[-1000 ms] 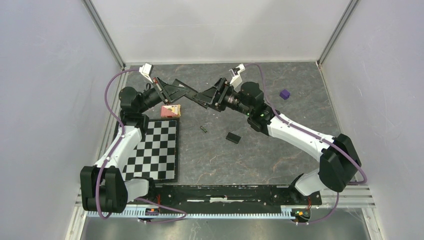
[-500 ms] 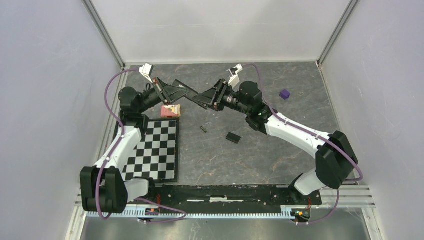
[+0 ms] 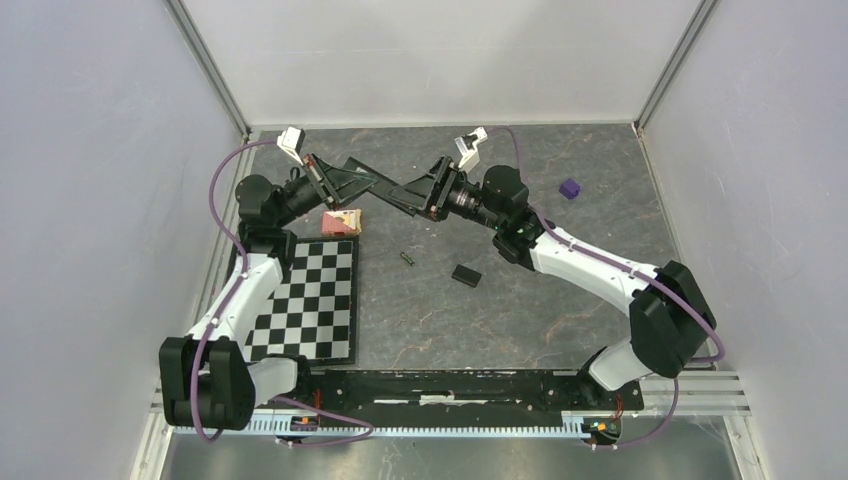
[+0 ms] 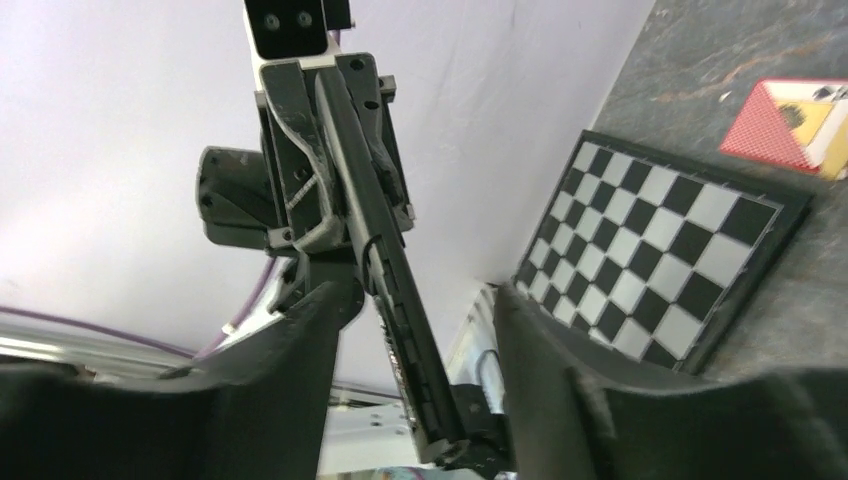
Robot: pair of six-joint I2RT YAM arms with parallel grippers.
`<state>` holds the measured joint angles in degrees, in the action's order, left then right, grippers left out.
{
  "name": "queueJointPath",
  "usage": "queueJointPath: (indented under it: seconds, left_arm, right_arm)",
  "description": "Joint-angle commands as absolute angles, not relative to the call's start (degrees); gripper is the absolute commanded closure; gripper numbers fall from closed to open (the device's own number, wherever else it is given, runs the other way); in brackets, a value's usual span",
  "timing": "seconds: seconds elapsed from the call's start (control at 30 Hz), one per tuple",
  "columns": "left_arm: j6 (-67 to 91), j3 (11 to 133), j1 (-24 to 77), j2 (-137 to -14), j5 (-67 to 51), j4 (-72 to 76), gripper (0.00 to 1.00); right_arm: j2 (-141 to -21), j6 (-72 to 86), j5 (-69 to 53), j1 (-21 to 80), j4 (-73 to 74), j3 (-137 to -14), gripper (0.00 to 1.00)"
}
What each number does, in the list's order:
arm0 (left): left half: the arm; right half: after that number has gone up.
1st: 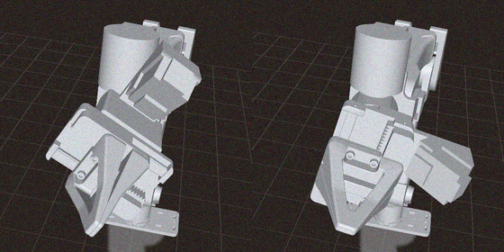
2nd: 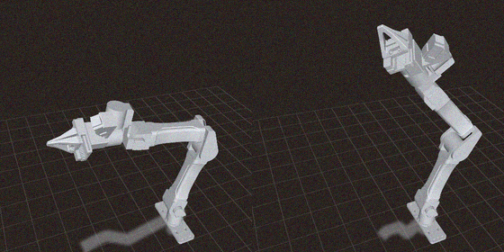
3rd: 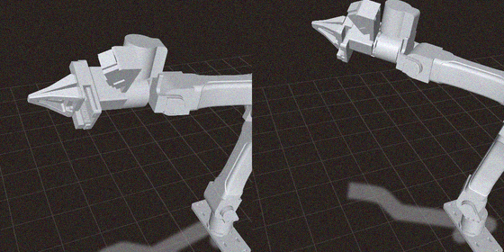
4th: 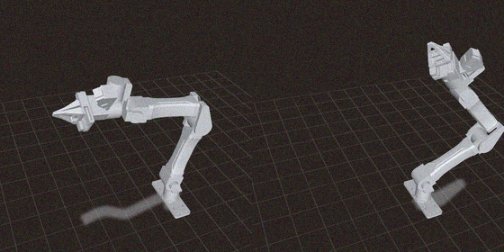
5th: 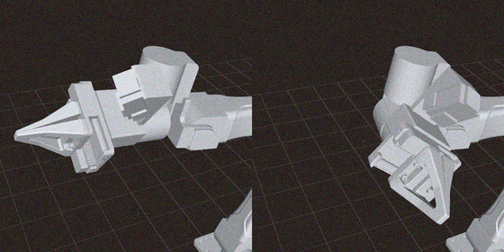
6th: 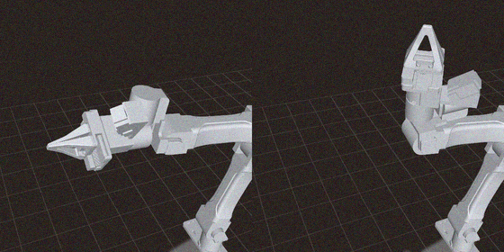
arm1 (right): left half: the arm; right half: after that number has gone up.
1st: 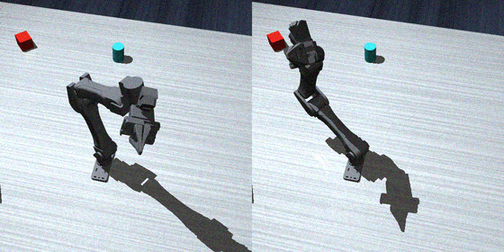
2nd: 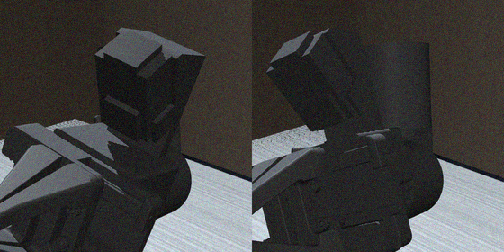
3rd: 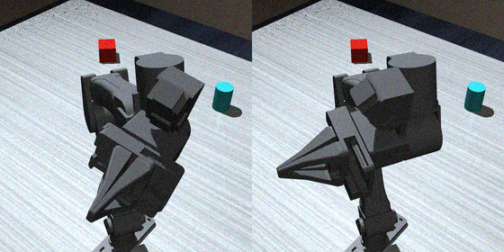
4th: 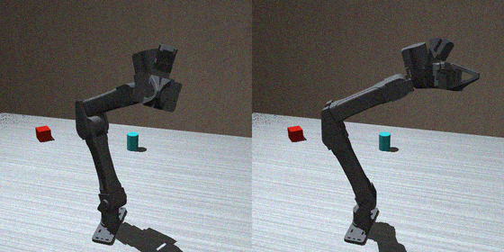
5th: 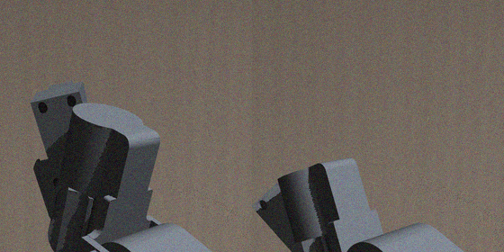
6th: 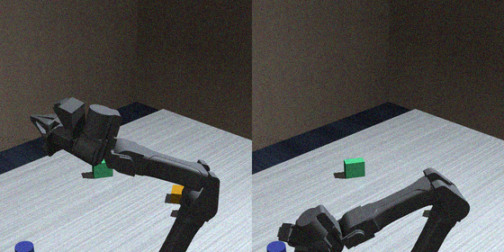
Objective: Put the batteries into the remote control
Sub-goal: Load the battery into the remote control.
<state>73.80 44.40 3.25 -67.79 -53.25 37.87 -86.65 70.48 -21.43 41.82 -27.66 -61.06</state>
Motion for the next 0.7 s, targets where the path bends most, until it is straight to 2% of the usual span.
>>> queueJointPath:
  seconds: [0.0, 0.07, 0.23, 0.37, 0.43, 0.5, 0.67]
  left_arm:
    - [73.3, 45.9, 3.4, -65.8, -52.6, 37.1, 0.98]
    - [70.3, 46.0, 3.4, -65.8, -52.5, 34.2, 0.98]
    - [58.4, 47.1, 3.1, -65.3, -50.8, 22.2, 0.98]
    - [42.6, 50.2, 3.0, -63.8, -42.7, 2.7, 0.98]
    - [37.0, 51.6, 3.0, -63.0, -35.8, -6.0, 0.98]
    - [33.8, 52.7, 3.0, -62.4, -27.4, -12.4, 0.98]
    - [33.5, 53.7, 2.9, -60.8, -15.9, -19.4, 0.98]
  right_arm:
    - [-84.4, 67.0, -21.6, 40.9, -32.8, -59.2, 0.24]
    - [-83.2, 63.7, -21.4, 39.8, -31.7, -59.4, 0.16]
    - [-80.0, 54.4, -21.7, 36.5, -27.7, -58.1, 0.12]
    - [-77.5, 41.4, -19.7, 35.5, -21.1, -55.9, 0.14]
    - [-77.6, 33.9, -16.7, 35.5, -16.0, -55.5, 0.20]
    - [-78.9, 25.9, -12.8, 36.6, -10.8, -55.9, 0.25]
    - [-87.2, 13.1, -1.2, 43.9, 1.7, -62.5, 0.24]
